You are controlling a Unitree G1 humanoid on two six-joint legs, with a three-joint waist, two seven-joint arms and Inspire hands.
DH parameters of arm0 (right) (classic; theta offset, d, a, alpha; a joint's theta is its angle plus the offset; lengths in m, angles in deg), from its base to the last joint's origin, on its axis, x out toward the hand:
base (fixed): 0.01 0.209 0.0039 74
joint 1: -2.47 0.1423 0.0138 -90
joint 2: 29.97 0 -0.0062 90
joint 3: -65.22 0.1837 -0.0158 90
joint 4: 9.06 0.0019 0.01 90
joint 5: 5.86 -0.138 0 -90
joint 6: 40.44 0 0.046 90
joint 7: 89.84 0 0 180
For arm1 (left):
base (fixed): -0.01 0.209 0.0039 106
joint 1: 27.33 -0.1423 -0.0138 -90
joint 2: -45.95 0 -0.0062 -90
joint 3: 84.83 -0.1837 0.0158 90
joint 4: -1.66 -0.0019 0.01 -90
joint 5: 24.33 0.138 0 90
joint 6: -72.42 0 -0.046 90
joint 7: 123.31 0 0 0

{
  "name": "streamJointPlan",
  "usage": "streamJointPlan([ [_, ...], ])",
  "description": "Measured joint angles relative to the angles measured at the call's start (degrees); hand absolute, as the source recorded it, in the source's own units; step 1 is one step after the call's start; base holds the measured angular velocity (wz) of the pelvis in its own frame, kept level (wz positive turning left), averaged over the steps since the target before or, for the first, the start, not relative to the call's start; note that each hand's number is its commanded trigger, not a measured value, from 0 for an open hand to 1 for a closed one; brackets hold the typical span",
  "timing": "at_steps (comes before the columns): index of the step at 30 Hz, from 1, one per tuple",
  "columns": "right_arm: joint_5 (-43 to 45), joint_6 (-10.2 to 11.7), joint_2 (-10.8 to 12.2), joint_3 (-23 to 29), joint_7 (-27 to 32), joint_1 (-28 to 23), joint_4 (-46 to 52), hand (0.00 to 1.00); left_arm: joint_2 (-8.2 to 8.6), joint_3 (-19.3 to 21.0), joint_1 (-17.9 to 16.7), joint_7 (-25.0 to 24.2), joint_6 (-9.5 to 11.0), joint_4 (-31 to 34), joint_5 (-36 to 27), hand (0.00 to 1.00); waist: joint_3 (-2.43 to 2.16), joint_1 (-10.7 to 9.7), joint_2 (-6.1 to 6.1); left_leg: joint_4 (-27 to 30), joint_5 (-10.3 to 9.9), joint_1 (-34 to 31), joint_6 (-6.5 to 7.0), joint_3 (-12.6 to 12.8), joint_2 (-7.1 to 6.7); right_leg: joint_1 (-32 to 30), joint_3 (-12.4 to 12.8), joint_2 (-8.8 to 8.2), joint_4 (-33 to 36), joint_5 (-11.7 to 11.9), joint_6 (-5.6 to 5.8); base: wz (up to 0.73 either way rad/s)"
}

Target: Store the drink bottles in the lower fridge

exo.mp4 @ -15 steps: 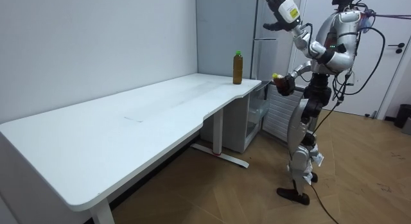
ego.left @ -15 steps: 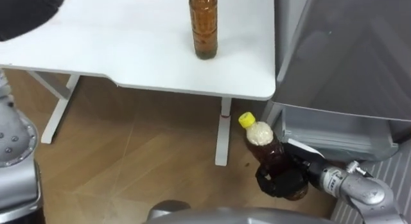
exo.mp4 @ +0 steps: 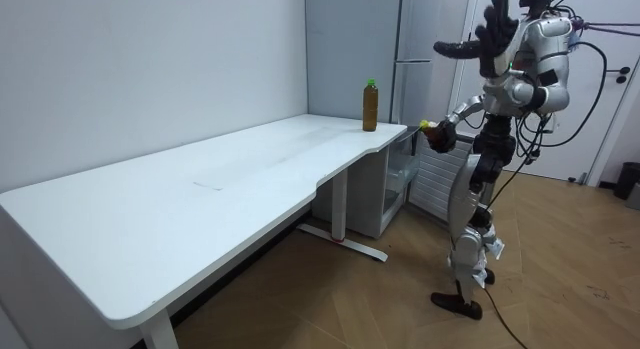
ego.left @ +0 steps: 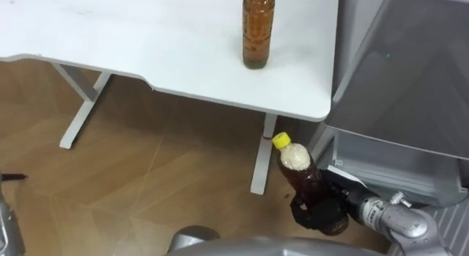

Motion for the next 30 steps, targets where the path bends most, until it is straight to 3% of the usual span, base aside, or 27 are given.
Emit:
streamJointPlan([
  [3,-0.14,-1.18,0.01,-0.91,0.85,0.41,-0.82,1.0,0.5,-1.96,-1.26,1.62,-1.12,-5.13,-2.74,0.0,0.07,-0.01,-0.31,-0.23,-0.01,0.09,0.0,0.0,0.0,-0.11,0.03,-0.02,0.15,0.0,0.0,0.0],
  [6,-2.26,-1.89,-0.07,-1.26,1.15,1.16,-2.0,1.0,0.92,-7.17,-1.79,1.6,-2.1,-13.88,-5.66,0.0,0.13,-0.15,-0.43,-0.44,-0.01,0.3,0.0,0.14,0.0,-0.19,0.04,-0.08,0.27,0.0,0.01,-0.04],
  [8,-4.55,-2.91,-0.02,-2.1,1.99,1.44,-2.11,1.0,2.14,-11.25,-1.8,1.65,-2.43,-19.52,-9.52,0.0,0.12,-0.7,-1.16,-0.51,-0.01,0.3,-0.01,0.02,0.01,-0.15,0.02,-0.07,0.22,-0.01,0.02,0.0],
  [13,-9.83,-2.9,0.31,-2.14,3.67,1.79,-3.5,1.0,4.98,-17.42,-1.79,0.82,-3.37,-31.99,-15.64,0.0,0.3,-1.83,-1.84,-0.69,-0.08,0.5,0.05,0.88,0.04,-0.22,0.98,-0.09,0.24,0.0,0.03,-0.08],
  [17,-12.26,-2.98,0.3,-2.15,5.8,3.18,-8.22,1.0,5.04,-22.3,-1.66,-1.08,-5.04,-39.22,-19.17,0.0,0.46,-3.14,-2.14,-0.63,-0.11,0.38,0.05,0.87,0.09,-0.44,0.98,-0.04,0.37,0.0,0.03,-0.01],
  [20,-14.89,-2.97,0.35,-2.09,7.21,3.94,-11.54,1.0,5.04,-22.74,-1.37,-2.59,-5.7,-44.59,-22.24,0.0,0.48,-3.84,-1.81,-0.73,-0.12,0.39,0.03,1.41,0.32,-0.98,1.37,0.0,0.96,0.0,0.03,-0.06],
  [24,-16.99,-2.99,0.44,-1.95,8.98,4.19,-16.02,1.0,5.07,-23.57,-1.5,-5.39,-7.24,-50.01,-22.01,0.0,0.5,-4.31,-1.71,-1.1,-0.23,0.24,0.03,1.67,0.34,-1.09,1.61,0.01,0.9,0.02,0.02,-0.04],
  [30,-19.55,-2.94,2.88,-1.69,12.84,5.9,-23.75,1.0,5.32,-30.48,-1.66,-12.33,-10.52,-58.41,-17.45,0.0,0.48,-6.06,-0.87,-0.71,-0.24,0.08,0.03,1.67,0.39,-1.08,1.64,0.07,1.01,0.02,0.01,0.0],
])
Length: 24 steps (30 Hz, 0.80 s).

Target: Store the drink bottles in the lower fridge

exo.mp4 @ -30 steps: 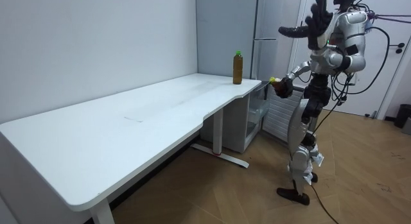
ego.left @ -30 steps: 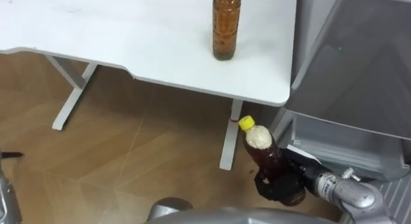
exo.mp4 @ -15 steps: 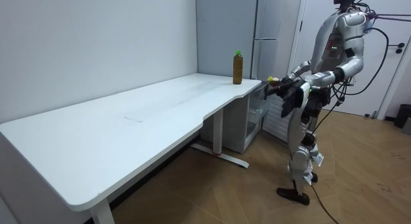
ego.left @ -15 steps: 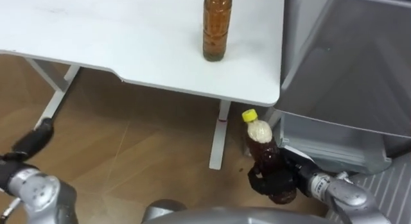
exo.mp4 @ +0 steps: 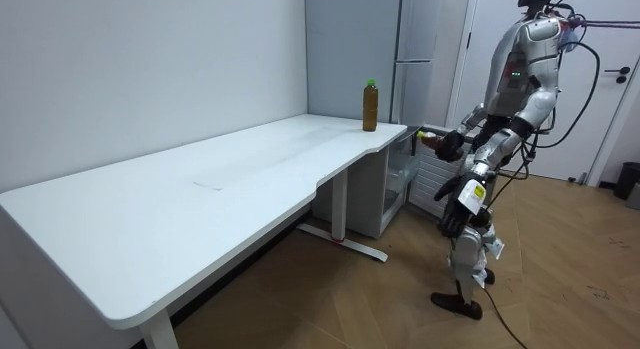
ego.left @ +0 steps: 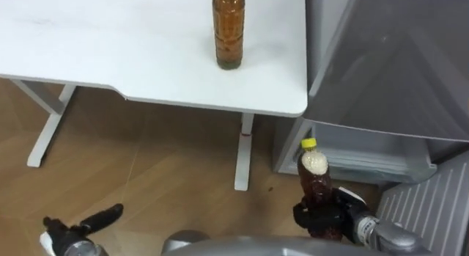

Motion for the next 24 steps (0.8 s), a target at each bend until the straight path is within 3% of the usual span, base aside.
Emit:
streamJointPlan([
  [5,-5.11,0.08,1.35,0.19,3.06,1.53,-5.01,1.0,0.27,-3.04,-0.06,-9.92,-3.5,-4.33,10.47,0.0,-0.21,-2.54,0.14,-0.04,0.03,0.04,0.01,0.05,-0.06,0.11,0.01,-0.06,-0.15,-0.02,0.03,0.0],
  [10,-9.09,0.08,2.38,1.1,7.48,2.62,-7.44,1.0,0.44,-4.08,0.15,-17.09,-5.08,-4.5,18.96,0.0,-0.34,-4.76,0.0,0.22,0.05,-0.34,0.04,-0.08,-0.26,0.04,0.03,-0.11,-0.67,-0.1,0.15,0.01],
  [14,-16.52,0.11,2.48,2.05,12.49,5.69,-7.52,1.0,0.32,-5.57,2.74,-21.5,-6.01,-6.06,21.3,0.0,-0.22,-5.46,0.7,0.42,0.05,-0.88,0.05,0.75,-0.22,-0.86,1.16,-0.12,-0.16,-0.12,0.17,-0.09],
  [17,-24.4,1.48,2.55,2.38,15.45,7.67,-7.51,1.0,0.43,-5.64,2.99,-23.62,-6.04,-6.28,21.66,0.0,-0.21,-6.16,1.29,0.03,0.03,-0.67,0.08,1.52,-0.21,-0.87,1.56,-0.22,-0.16,-0.15,0.22,-0.1],
  [24,-40.28,1.96,3.21,2.63,21.82,9.39,-7.51,1.0,0.74,-5.36,2.67,-25.43,-6.07,-6.25,21.66,0.0,-0.17,-6.83,2.02,-0.23,0.02,-0.74,0.07,1.54,-0.21,-0.85,1.25,-0.23,-0.16,-0.24,0.38,0.02],
])
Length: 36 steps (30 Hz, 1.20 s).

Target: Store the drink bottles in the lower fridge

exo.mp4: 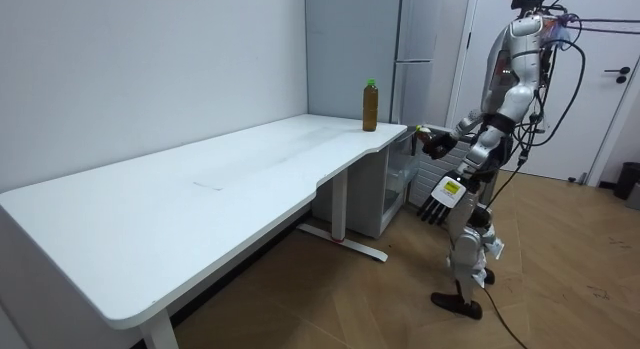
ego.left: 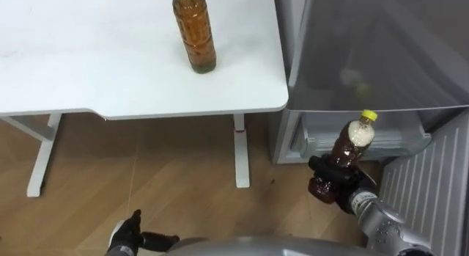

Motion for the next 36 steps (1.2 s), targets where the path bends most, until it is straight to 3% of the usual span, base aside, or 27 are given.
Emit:
streamJointPlan([
  [6,-11.01,0.03,0.18,0.44,2.45,-0.05,-0.03,1.0,0.2,0.02,-0.21,-1.32,0.0,-0.16,-0.01,0.0,0.15,-0.09,0.61,0.02,0.0,0.03,0.0,-0.04,0.0,-0.02,0.04,0.03,0.05,0.0,0.0,0.0],
  [11,-24.36,1.84,0.27,0.35,2.54,-0.66,-0.03,1.0,0.18,0.09,-0.25,-1.4,0.0,-0.39,0.31,0.0,0.17,0.02,0.55,0.04,0.0,0.0,0.01,-0.01,0.0,-0.12,0.12,0.04,0.01,-0.02,0.02,0.0],
  [19,-36.75,3.86,0.46,0.28,2.16,-1.41,-0.73,1.0,0.18,0.78,-0.82,-2.22,0.01,-0.37,1.11,0.0,0.18,0.34,0.48,0.38,0.0,0.07,0.01,0.06,0.0,-0.04,0.12,0.03,-0.03,-0.03,0.03,0.0],
  [28,-42.19,5.15,0.66,0.33,1.54,-1.97,-0.89,1.0,0.18,1.26,-1.48,-2.22,0.05,-0.91,1.11,0.0,0.16,0.38,0.5,1.38,-0.1,-0.61,0.1,-0.27,0.0,-0.52,-0.17,0.02,-0.05,-0.11,0.08,0.01],
  [33,-43.7,5.12,0.71,0.47,0.37,-0.78,-5.87,1.0,0.22,1.49,-1.45,-2.27,0.03,-0.94,1.12,0.0,-0.03,0.26,0.54,1.93,-0.07,-2.25,0.15,-1.67,-0.32,-1.1,-1.45,-0.11,0.02,-0.1,0.08,0.14],
  [36,-43.67,4.89,0.77,2.28,0.12,3.3,-12.13,1.0,0.28,1.51,-0.75,-2.4,-0.02,-1.21,1.43,0.0,-0.23,0.3,0.82,2.95,0.03,-4.83,0.28,-2.08,-0.35,-3.41,-1.8,-0.18,0.74,-0.07,0.03,0.1],
])
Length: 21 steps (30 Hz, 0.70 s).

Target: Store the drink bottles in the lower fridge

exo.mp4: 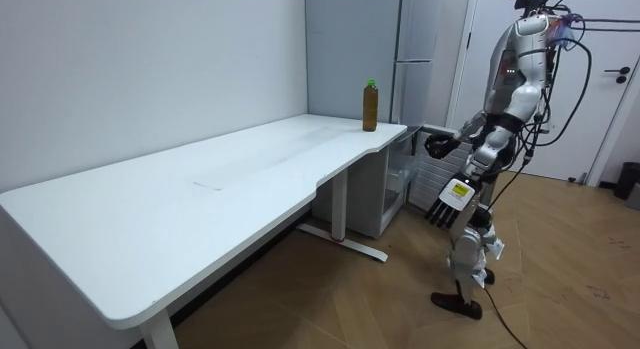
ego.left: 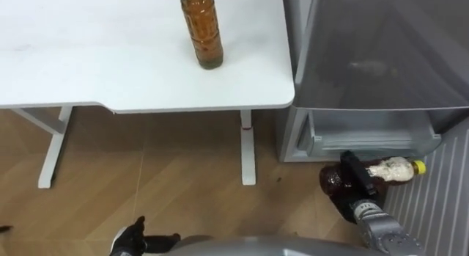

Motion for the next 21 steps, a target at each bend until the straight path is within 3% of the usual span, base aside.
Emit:
streamJointPlan([
  [1,-0.02,-0.03,0.0,1.06,-0.17,1.68,-1.58,1.0,0.0,0.0,0.6,-0.12,-0.11,-0.12,0.39,0.0,-0.13,0.0,0.2,0.48,0.09,-1.34,0.1,-0.19,0.0,-0.99,-0.2,-0.06,0.63,0.02,-0.03,0.09],
  [5,-0.9,-0.01,-0.65,3.93,-0.42,8.4,-5.97,1.0,-0.17,-0.77,3.46,-0.85,-1.26,-2.45,0.31,0.0,0.24,-0.06,0.49,0.54,0.71,-3.64,0.49,-0.79,-0.48,-3.41,-0.66,-0.56,1.74,0.03,-0.02,0.08],
  [7,-0.51,-0.14,-0.7,5.05,-0.41,11.91,-7.88,1.0,-0.47,-1.36,4.98,-1.26,-1.58,-3.25,0.37,0.0,0.18,0.1,0.78,0.56,1.15,-4.93,0.49,-1.02,-0.52,-4.99,-0.77,-0.65,2.46,0.05,-0.05,0.08],
  [12,-0.06,-0.52,-1.19,7.61,-0.52,19.35,-10.96,1.0,-0.95,-1.64,6.91,-1.77,-1.98,-3.69,0.74,0.0,0.68,0.47,0.64,0.47,2.54,-9.36,0.43,-1.3,-0.45,-9.85,-1.3,-0.71,3.78,0.33,-0.49,0.05],
  [14,-0.67,-0.59,-2.06,7.8,-0.67,21.12,-12.33,1.0,-1.35,-2.4,7.2,-2.03,-1.99,-3.71,0.06,0.0,0.91,1.43,0.38,0.29,2.91,-10.68,0.42,-1.36,-0.45,-11.55,-1.21,-0.77,4.38,0.33,-0.5,0.02],
  [17,-0.43,-0.68,-3.7,8.22,-0.63,25.0,-15.83,1.0,-2.16,-3.56,8.34,-2.15,-1.94,-4.16,-0.86,0.0,1.15,1.66,0.03,0.19,3.69,-13.23,0.43,-1.47,-0.47,-14.15,-1.62,-0.85,4.75,0.45,-0.69,0.06],
  [21,-0.77,-1.86,-6.37,8.65,-0.48,26.61,-17.45,1.0,-2.48,-3.84,8.68,-2.03,-1.96,-4.29,-1.43,0.0,1.47,1.84,-0.51,-0.14,4.27,-14.96,0.44,-1.51,-0.52,-15.95,-2.57,-1.12,5.4,0.48,-0.73,0.11],
])
